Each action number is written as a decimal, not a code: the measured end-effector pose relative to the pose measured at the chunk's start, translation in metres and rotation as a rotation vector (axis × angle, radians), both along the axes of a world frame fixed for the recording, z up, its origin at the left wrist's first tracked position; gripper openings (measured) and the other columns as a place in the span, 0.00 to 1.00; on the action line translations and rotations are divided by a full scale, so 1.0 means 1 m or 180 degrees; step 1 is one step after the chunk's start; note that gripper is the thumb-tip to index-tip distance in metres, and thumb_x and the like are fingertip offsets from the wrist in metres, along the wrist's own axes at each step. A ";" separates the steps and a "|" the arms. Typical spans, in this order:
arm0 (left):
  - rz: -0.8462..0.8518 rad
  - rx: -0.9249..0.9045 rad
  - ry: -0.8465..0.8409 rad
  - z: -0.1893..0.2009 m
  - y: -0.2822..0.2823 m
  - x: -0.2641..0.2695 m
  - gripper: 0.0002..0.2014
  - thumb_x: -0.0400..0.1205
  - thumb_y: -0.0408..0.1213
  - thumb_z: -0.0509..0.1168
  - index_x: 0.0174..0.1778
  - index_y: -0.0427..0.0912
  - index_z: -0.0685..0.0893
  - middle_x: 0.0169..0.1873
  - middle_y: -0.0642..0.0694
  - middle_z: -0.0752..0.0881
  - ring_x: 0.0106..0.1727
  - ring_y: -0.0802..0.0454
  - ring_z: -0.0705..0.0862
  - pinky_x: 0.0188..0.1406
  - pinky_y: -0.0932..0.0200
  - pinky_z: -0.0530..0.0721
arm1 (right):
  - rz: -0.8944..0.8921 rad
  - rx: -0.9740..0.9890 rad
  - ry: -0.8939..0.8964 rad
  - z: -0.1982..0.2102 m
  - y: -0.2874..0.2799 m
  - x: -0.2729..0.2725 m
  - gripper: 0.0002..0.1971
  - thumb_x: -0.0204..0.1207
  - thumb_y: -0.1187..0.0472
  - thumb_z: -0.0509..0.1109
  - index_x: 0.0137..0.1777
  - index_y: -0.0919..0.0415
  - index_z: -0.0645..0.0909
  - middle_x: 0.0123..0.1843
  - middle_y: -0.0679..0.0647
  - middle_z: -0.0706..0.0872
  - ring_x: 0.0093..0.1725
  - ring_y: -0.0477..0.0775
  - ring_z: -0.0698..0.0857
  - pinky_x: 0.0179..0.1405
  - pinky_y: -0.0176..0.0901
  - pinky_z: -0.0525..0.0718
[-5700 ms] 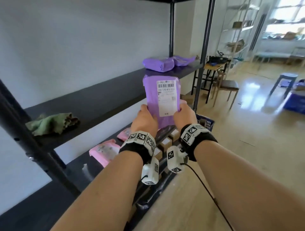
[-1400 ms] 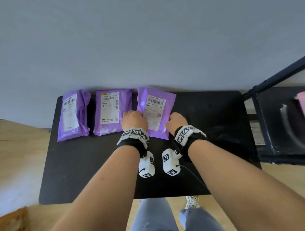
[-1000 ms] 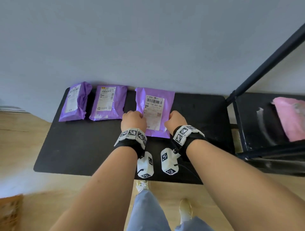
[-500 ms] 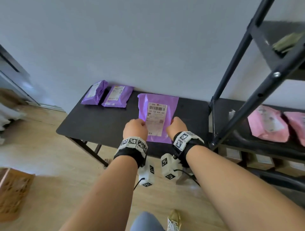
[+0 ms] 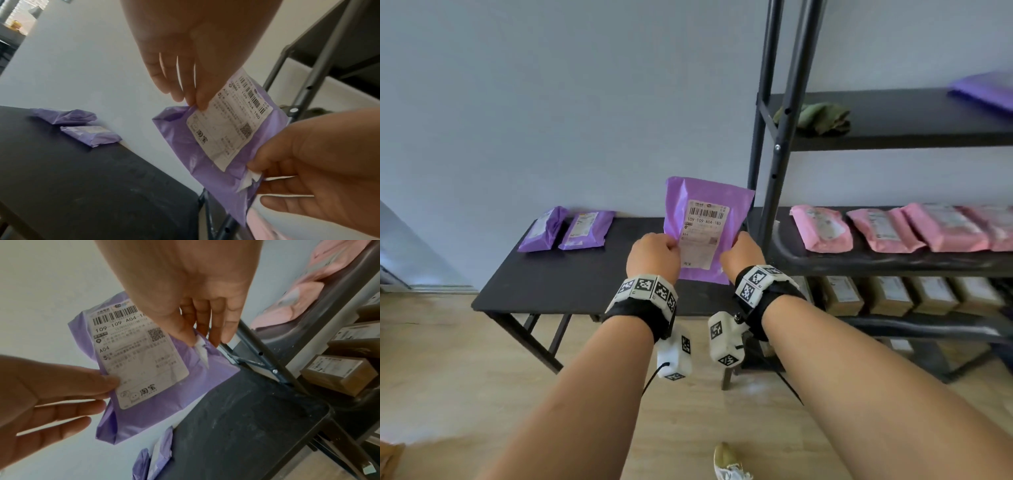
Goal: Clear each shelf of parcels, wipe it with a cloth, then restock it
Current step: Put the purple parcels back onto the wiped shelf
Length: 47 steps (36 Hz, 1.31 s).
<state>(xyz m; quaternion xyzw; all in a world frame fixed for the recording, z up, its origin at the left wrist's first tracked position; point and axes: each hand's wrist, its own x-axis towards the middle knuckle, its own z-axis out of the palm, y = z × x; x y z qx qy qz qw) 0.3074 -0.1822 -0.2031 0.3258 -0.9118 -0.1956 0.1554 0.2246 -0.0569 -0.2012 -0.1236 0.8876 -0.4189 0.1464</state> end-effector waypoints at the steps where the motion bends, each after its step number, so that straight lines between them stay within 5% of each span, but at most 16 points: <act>1: -0.0036 -0.0025 0.0072 0.007 0.008 -0.001 0.12 0.80 0.38 0.59 0.41 0.44 0.89 0.40 0.45 0.85 0.39 0.45 0.82 0.33 0.57 0.77 | -0.0055 -0.0082 0.0033 0.007 0.009 0.002 0.08 0.81 0.66 0.61 0.58 0.62 0.74 0.55 0.59 0.82 0.45 0.58 0.78 0.44 0.45 0.75; 4: -0.0139 -0.0006 0.0346 0.029 0.031 -0.009 0.11 0.81 0.37 0.59 0.41 0.42 0.88 0.42 0.43 0.85 0.38 0.46 0.80 0.35 0.58 0.73 | -0.0253 -0.0285 0.0174 0.032 0.037 0.003 0.05 0.79 0.68 0.60 0.53 0.60 0.71 0.57 0.61 0.84 0.51 0.63 0.83 0.44 0.43 0.75; 6: -0.0194 0.0065 0.0549 0.043 0.049 -0.018 0.10 0.82 0.37 0.59 0.44 0.41 0.86 0.45 0.43 0.83 0.39 0.47 0.77 0.37 0.57 0.71 | -0.0364 -0.0365 0.0338 0.049 0.058 -0.001 0.06 0.79 0.68 0.59 0.54 0.61 0.72 0.49 0.57 0.83 0.46 0.59 0.82 0.37 0.34 0.72; 8: -0.0259 0.0118 0.0735 0.058 0.068 -0.029 0.10 0.82 0.37 0.59 0.47 0.40 0.85 0.48 0.44 0.81 0.42 0.47 0.76 0.41 0.57 0.71 | -0.0485 -0.0379 0.0483 0.065 0.079 -0.006 0.06 0.79 0.68 0.59 0.54 0.60 0.71 0.42 0.53 0.77 0.40 0.56 0.77 0.29 0.36 0.68; 13: -0.0520 0.0203 0.1041 0.092 0.119 -0.065 0.09 0.83 0.35 0.59 0.51 0.36 0.83 0.50 0.41 0.80 0.47 0.44 0.78 0.47 0.55 0.75 | -0.0797 -0.0693 0.0595 0.094 0.121 -0.034 0.07 0.76 0.69 0.59 0.52 0.60 0.70 0.49 0.57 0.81 0.45 0.61 0.80 0.42 0.50 0.77; 18: -0.0761 0.0175 0.1139 0.120 0.167 -0.116 0.09 0.82 0.35 0.59 0.51 0.37 0.83 0.52 0.40 0.81 0.50 0.39 0.81 0.53 0.49 0.81 | -0.1088 -0.0893 0.0844 0.115 0.167 -0.085 0.07 0.76 0.66 0.60 0.52 0.59 0.71 0.50 0.57 0.81 0.44 0.60 0.78 0.42 0.46 0.73; 25: -0.1078 0.0302 0.1417 0.152 0.223 -0.208 0.06 0.80 0.34 0.61 0.44 0.41 0.83 0.48 0.40 0.85 0.46 0.40 0.83 0.47 0.51 0.83 | -0.1289 -0.1179 0.1041 0.144 0.219 -0.177 0.09 0.75 0.64 0.60 0.54 0.62 0.73 0.53 0.61 0.84 0.49 0.65 0.84 0.46 0.54 0.83; 31: -0.1053 0.0276 0.1436 0.168 0.261 -0.280 0.20 0.82 0.35 0.56 0.69 0.53 0.79 0.57 0.40 0.77 0.58 0.39 0.80 0.61 0.46 0.80 | -0.1294 -0.1178 0.1179 0.161 0.257 -0.255 0.08 0.76 0.64 0.59 0.54 0.60 0.73 0.52 0.57 0.85 0.48 0.62 0.83 0.48 0.51 0.81; 35: -0.1038 0.0416 0.1351 0.175 0.280 -0.319 0.24 0.83 0.35 0.55 0.76 0.57 0.71 0.60 0.42 0.75 0.54 0.41 0.82 0.56 0.52 0.81 | -0.1103 -0.0990 0.1334 0.173 0.279 -0.302 0.08 0.77 0.69 0.58 0.53 0.59 0.74 0.40 0.49 0.78 0.35 0.49 0.76 0.29 0.39 0.68; 38: -0.0970 0.0655 0.1316 0.179 0.288 -0.346 0.26 0.82 0.34 0.57 0.78 0.54 0.68 0.62 0.43 0.79 0.53 0.43 0.83 0.50 0.54 0.81 | -0.1040 -0.0767 0.1459 0.179 0.287 -0.331 0.08 0.78 0.69 0.58 0.53 0.60 0.76 0.40 0.50 0.78 0.35 0.50 0.76 0.28 0.40 0.67; 41: -0.0890 0.0977 0.1275 0.180 0.295 -0.365 0.28 0.80 0.32 0.58 0.78 0.50 0.67 0.63 0.42 0.81 0.58 0.43 0.83 0.56 0.51 0.83 | -0.0908 -0.0564 0.1496 0.179 0.289 -0.357 0.08 0.75 0.69 0.59 0.46 0.64 0.80 0.40 0.55 0.81 0.39 0.56 0.80 0.34 0.42 0.73; 44: -0.0799 0.1160 0.1248 0.177 0.299 -0.382 0.28 0.80 0.31 0.58 0.78 0.48 0.66 0.62 0.43 0.82 0.59 0.44 0.83 0.58 0.52 0.82 | -0.0713 -0.0311 0.1474 0.177 0.290 -0.379 0.11 0.73 0.71 0.59 0.30 0.62 0.72 0.29 0.54 0.73 0.32 0.56 0.74 0.25 0.41 0.66; 47: -0.0783 0.1148 0.1165 0.174 0.299 -0.397 0.28 0.81 0.30 0.57 0.78 0.48 0.66 0.61 0.44 0.83 0.59 0.45 0.82 0.55 0.55 0.80 | -0.0606 -0.0160 0.1465 0.175 0.290 -0.396 0.15 0.76 0.71 0.58 0.28 0.59 0.67 0.28 0.53 0.70 0.31 0.53 0.70 0.24 0.41 0.63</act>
